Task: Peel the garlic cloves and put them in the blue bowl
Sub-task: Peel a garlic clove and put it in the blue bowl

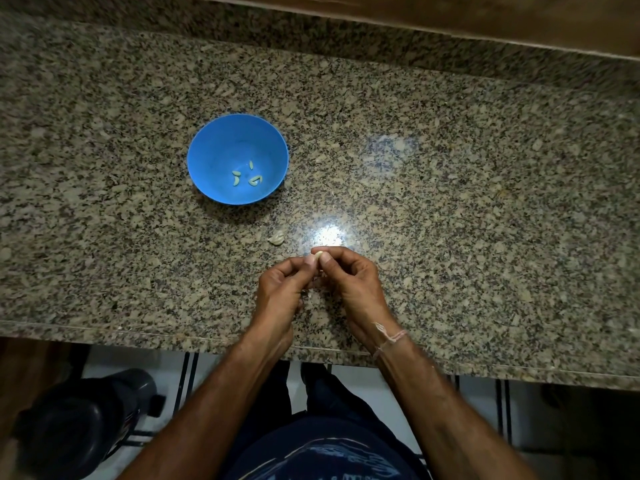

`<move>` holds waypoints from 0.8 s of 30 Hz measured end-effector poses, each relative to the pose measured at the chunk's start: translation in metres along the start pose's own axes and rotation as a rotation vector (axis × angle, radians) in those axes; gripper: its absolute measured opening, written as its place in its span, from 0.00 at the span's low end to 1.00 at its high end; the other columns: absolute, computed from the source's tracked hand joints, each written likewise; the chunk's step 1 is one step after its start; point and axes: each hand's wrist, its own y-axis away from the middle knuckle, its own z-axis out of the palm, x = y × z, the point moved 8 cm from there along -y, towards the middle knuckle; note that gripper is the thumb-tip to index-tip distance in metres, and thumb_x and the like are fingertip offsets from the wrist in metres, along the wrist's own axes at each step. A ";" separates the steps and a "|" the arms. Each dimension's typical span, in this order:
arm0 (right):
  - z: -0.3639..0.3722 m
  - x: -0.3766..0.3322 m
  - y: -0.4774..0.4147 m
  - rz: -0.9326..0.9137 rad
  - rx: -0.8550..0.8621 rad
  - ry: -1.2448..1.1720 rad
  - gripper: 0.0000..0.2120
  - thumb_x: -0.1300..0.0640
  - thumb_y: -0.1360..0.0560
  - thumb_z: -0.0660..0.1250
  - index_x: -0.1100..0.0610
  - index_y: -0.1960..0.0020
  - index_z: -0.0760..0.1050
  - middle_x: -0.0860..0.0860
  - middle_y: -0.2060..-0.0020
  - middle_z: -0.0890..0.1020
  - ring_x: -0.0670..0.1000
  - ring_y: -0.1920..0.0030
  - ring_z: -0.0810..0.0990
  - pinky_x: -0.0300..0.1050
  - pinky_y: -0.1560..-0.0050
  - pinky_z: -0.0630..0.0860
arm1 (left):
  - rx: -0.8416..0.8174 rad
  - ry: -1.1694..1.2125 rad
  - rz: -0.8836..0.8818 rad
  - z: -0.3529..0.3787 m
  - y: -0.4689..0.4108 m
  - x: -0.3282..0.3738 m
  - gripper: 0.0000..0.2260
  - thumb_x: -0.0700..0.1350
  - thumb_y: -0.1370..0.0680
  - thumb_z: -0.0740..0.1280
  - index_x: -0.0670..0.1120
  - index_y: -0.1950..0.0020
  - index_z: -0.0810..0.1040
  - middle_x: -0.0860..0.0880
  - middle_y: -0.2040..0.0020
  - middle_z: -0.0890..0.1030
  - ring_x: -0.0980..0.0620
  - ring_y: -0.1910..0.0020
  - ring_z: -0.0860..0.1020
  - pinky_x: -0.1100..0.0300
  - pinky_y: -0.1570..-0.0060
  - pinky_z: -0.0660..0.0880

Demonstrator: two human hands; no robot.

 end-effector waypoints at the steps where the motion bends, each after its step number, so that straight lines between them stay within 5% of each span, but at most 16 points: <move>1: 0.000 -0.001 0.000 -0.015 0.000 0.014 0.09 0.65 0.21 0.71 0.67 0.42 0.82 0.58 0.46 0.87 0.53 0.44 0.86 0.43 0.45 0.81 | 0.003 -0.003 0.021 0.001 0.000 0.001 0.06 0.47 0.19 0.71 0.46 0.50 0.86 0.52 0.60 0.85 0.64 0.67 0.78 0.68 0.68 0.70; 5: 0.000 -0.006 -0.001 -0.059 -0.023 0.063 0.09 0.66 0.22 0.72 0.66 0.43 0.82 0.57 0.44 0.86 0.56 0.40 0.84 0.46 0.40 0.81 | -0.019 -0.011 0.066 0.001 0.000 0.008 0.08 0.46 0.18 0.70 0.43 0.49 0.86 0.51 0.62 0.84 0.63 0.65 0.79 0.71 0.65 0.74; 8: -0.002 -0.008 0.000 -0.074 -0.014 0.092 0.09 0.65 0.22 0.72 0.65 0.43 0.82 0.57 0.45 0.87 0.56 0.40 0.85 0.48 0.39 0.81 | -0.013 -0.050 0.129 0.000 0.001 0.015 0.08 0.46 0.19 0.72 0.42 0.49 0.86 0.46 0.54 0.87 0.53 0.51 0.85 0.57 0.44 0.81; 10: -0.005 -0.008 -0.001 -0.076 0.010 0.103 0.09 0.65 0.22 0.73 0.65 0.43 0.82 0.57 0.45 0.87 0.56 0.41 0.85 0.48 0.40 0.82 | 0.043 -0.120 0.197 -0.004 0.002 0.021 0.06 0.45 0.20 0.74 0.43 0.49 0.85 0.47 0.53 0.87 0.50 0.48 0.86 0.52 0.40 0.81; 17: -0.012 -0.017 0.000 -0.176 0.055 0.273 0.09 0.60 0.24 0.76 0.60 0.45 0.83 0.55 0.50 0.86 0.59 0.48 0.85 0.53 0.45 0.84 | 0.069 -0.420 0.350 -0.009 0.004 0.039 0.07 0.54 0.23 0.76 0.53 0.50 0.86 0.53 0.55 0.87 0.49 0.52 0.85 0.43 0.49 0.84; 24: -0.007 -0.020 0.003 -0.202 0.016 0.321 0.08 0.61 0.24 0.76 0.62 0.46 0.84 0.54 0.52 0.88 0.54 0.49 0.87 0.53 0.45 0.84 | 0.128 -0.653 0.532 -0.008 0.011 0.054 0.06 0.50 0.22 0.74 0.50 0.49 0.85 0.56 0.51 0.84 0.57 0.51 0.81 0.50 0.51 0.82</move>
